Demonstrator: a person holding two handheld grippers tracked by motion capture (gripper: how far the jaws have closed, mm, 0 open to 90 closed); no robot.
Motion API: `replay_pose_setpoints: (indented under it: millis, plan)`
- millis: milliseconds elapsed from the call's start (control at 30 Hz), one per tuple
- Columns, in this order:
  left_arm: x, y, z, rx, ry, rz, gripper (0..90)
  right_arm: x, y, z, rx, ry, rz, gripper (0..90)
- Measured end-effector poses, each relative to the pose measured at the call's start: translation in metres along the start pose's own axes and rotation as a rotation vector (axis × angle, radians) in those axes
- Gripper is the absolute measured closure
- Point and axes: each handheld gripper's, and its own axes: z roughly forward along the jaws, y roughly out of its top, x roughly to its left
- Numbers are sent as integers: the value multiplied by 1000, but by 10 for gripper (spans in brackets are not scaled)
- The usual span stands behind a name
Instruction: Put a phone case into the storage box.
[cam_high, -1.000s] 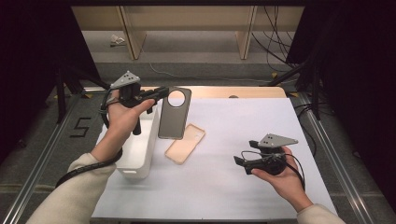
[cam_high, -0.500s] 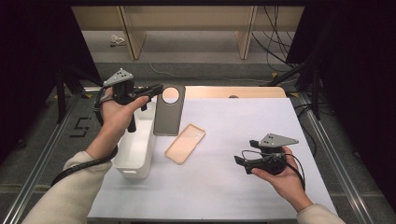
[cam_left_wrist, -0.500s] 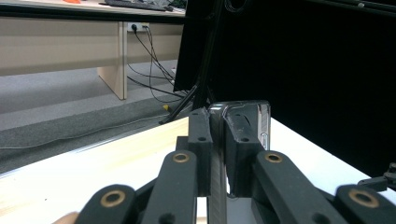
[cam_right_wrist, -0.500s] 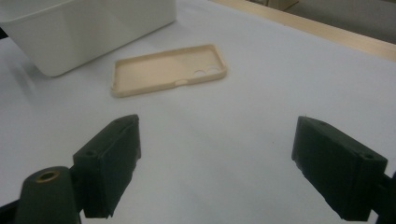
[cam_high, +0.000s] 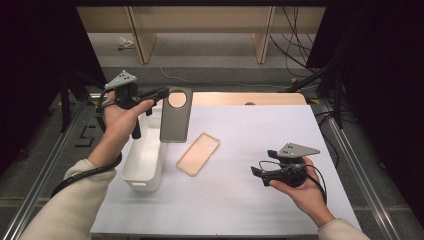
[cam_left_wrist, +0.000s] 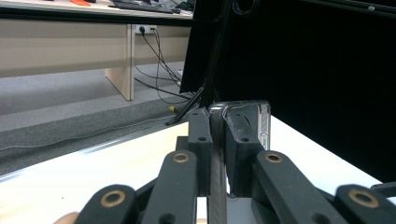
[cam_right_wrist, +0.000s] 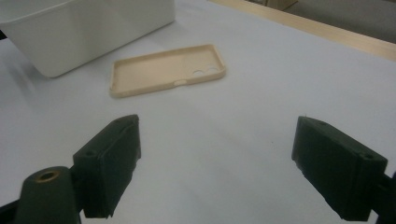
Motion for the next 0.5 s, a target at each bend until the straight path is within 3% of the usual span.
replay_pose_setpoints:
  millis: [500]
  plan:
    - [15, -2, -5, -13, 21, -12, 821, 0, 0, 0, 0, 3, 5, 165]
